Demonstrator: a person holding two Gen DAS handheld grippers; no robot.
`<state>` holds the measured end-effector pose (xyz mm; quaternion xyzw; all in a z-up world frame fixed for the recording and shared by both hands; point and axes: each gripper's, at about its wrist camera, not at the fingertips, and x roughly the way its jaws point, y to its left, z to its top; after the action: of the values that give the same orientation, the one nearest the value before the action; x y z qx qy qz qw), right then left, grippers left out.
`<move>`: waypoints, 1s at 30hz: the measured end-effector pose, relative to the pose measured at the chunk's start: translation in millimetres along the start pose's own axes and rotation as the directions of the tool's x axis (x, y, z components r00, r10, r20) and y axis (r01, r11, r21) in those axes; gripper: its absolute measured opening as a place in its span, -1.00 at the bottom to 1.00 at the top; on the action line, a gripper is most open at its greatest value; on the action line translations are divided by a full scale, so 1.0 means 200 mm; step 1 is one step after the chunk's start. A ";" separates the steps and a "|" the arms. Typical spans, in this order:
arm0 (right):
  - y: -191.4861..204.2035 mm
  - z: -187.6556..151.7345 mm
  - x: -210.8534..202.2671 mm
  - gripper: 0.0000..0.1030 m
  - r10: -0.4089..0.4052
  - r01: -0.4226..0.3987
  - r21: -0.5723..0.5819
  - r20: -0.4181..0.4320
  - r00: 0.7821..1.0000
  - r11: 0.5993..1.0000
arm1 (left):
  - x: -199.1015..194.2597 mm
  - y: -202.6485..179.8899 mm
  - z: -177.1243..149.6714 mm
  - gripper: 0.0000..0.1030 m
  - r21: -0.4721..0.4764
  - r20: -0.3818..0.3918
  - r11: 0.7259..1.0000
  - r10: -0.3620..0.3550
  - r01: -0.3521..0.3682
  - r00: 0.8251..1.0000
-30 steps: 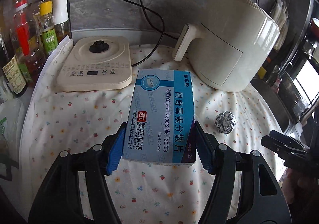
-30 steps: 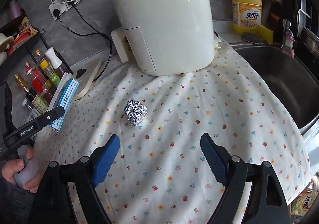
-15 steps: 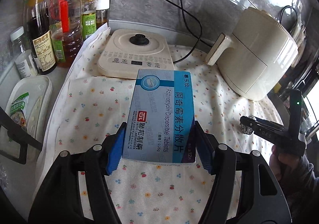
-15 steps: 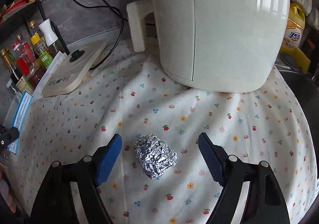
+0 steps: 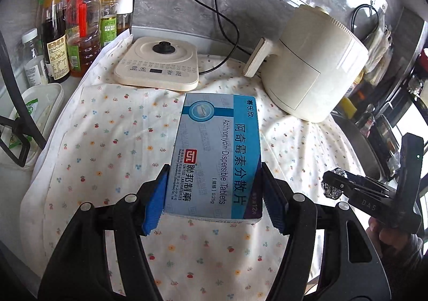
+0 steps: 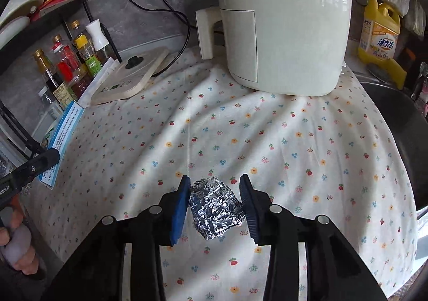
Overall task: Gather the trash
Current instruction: 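Carry both items over the white bucket and open both tools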
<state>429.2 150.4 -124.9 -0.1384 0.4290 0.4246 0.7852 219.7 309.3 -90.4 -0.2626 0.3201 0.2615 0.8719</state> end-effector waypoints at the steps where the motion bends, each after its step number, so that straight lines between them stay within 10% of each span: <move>1: -0.02 -0.03 -0.05 -0.26 0.003 -0.003 0.006 0.006 1.000 1.000 | -0.03 -0.03 -0.02 0.25 0.006 0.003 1.000 -0.006 0.006 1.000; 30: -0.56 -0.91 -1.19 -0.26 -0.066 0.030 0.236 0.147 0.987 0.971 | -0.60 -0.77 -0.63 0.25 0.171 -0.015 0.976 -0.137 0.138 0.990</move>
<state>351.2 -153.4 -60.9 -0.0228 0.4105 0.3615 0.8368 184.5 84.6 -44.6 -0.2085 0.3240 0.1716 0.9067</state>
